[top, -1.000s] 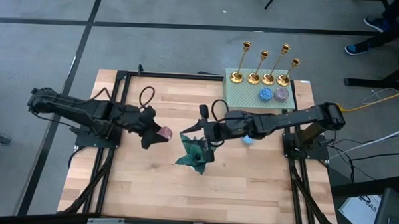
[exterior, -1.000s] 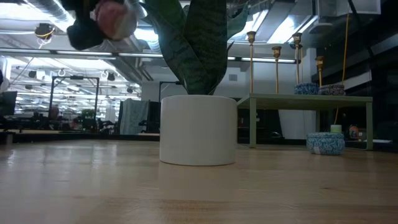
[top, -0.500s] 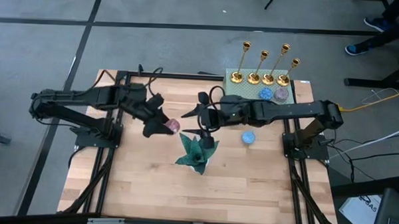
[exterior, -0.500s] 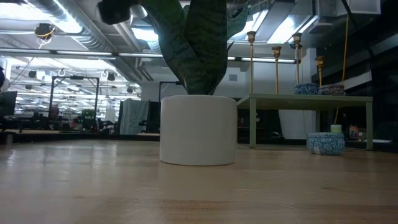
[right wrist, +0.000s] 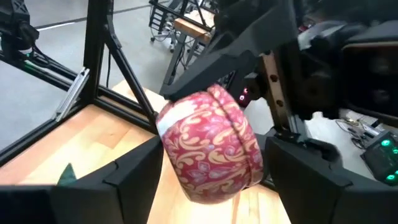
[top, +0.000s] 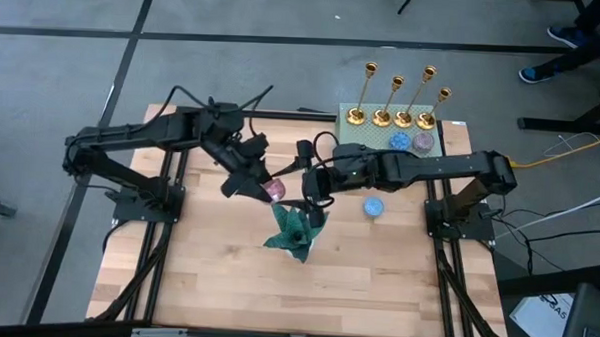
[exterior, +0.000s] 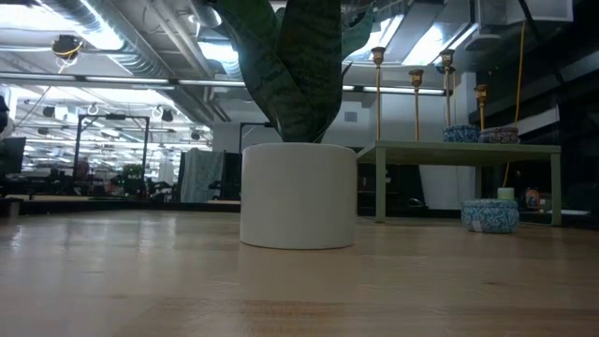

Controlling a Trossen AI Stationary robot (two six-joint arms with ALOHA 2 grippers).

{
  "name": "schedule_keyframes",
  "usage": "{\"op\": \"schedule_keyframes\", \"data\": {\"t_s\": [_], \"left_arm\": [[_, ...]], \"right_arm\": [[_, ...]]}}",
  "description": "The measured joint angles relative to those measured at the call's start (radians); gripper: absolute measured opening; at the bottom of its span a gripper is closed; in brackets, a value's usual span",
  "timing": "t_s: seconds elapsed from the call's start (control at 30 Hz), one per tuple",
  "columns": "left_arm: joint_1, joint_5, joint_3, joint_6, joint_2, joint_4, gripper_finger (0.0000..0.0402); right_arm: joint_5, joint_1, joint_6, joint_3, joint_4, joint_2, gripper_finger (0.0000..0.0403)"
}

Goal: Stock candles and holders on shelf
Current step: Align the pink scented candle with the other scented candle on the shelf

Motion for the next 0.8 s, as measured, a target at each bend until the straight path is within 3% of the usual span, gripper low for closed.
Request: {"op": "schedule_keyframes", "data": {"t_s": [0.17, 0.43, 0.7, 0.8], "left_arm": [[-0.001, 0.041, 0.040, 0.001, 0.041, -0.004, 0.0287], [0.011, 0.100, 0.043, -0.021, 0.045, -0.006, 0.0287], [0.018, 0.106, 0.043, -0.046, 0.045, -0.008, 0.0287], [0.018, 0.098, 0.043, -0.048, 0.045, -0.001, 0.0312]], "right_arm": [[0.001, 0.009, 0.006, 0.000, -0.003, 0.000, 0.0268], [0.012, 0.027, -0.008, 0.000, -0.001, -0.005, 0.0201], [0.014, 0.031, 0.004, 0.000, -0.003, -0.006, 0.0195], [0.026, 0.037, 0.013, 0.000, -0.013, -0.014, 0.0192]]}}
